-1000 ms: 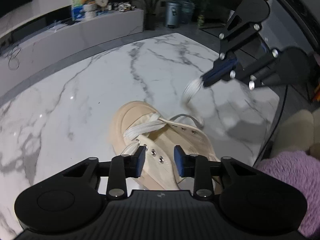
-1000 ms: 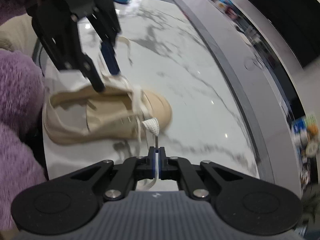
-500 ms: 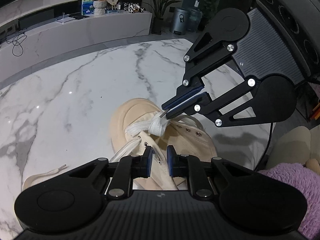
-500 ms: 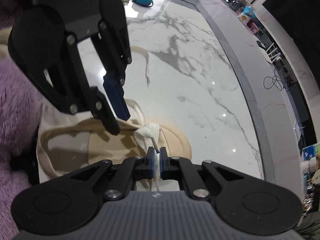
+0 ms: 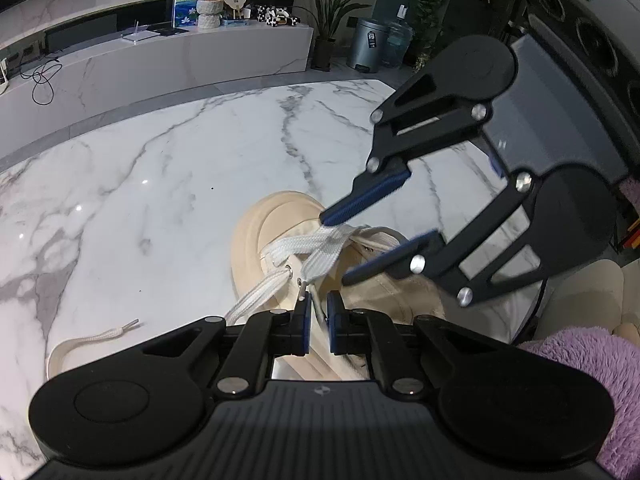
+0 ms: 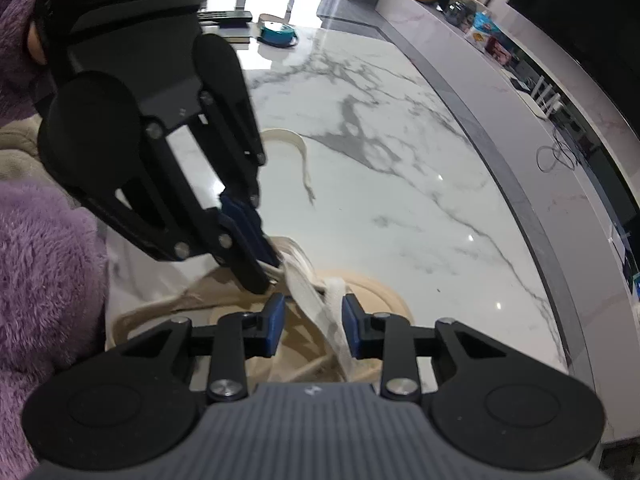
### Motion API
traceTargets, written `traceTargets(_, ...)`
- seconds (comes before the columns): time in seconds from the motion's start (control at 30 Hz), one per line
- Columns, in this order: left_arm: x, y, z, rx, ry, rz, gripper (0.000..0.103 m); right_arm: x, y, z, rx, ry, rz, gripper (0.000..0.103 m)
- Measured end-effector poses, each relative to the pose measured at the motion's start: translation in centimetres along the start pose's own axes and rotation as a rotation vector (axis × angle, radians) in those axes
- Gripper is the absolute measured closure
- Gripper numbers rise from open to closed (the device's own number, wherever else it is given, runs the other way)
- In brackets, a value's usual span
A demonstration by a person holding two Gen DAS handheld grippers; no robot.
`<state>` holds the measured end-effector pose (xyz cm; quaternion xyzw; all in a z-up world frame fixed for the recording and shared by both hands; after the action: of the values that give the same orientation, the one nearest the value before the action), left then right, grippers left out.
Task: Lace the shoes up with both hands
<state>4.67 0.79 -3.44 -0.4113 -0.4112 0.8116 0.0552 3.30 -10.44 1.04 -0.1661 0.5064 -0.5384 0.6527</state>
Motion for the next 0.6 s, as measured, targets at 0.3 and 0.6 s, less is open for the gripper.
traceTargets(0.3,0.1,-0.1,-0.2,0.007,-0.009,0.001,0.097,-0.1,1.1,-0.9,0.002,-0.055,0.024,0.099)
traceTargets(0.6,0.6,-0.5,-0.8,0.009,-0.029,0.005,0.097,0.7,1.9,-0.5,-0.034,0.021,-0.084,0.101)
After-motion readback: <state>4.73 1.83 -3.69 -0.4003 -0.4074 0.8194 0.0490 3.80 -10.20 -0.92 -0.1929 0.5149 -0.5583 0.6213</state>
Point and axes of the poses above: each gripper's, at about its wrist camera, not at the fingertips, and y roughly the way its jaws point, z to its right, x to its underside, the point moved 2 cm from there along y, roughly the way its jaws point, and after that the axes turned 11 degrees about x, right-handed, at the moved point
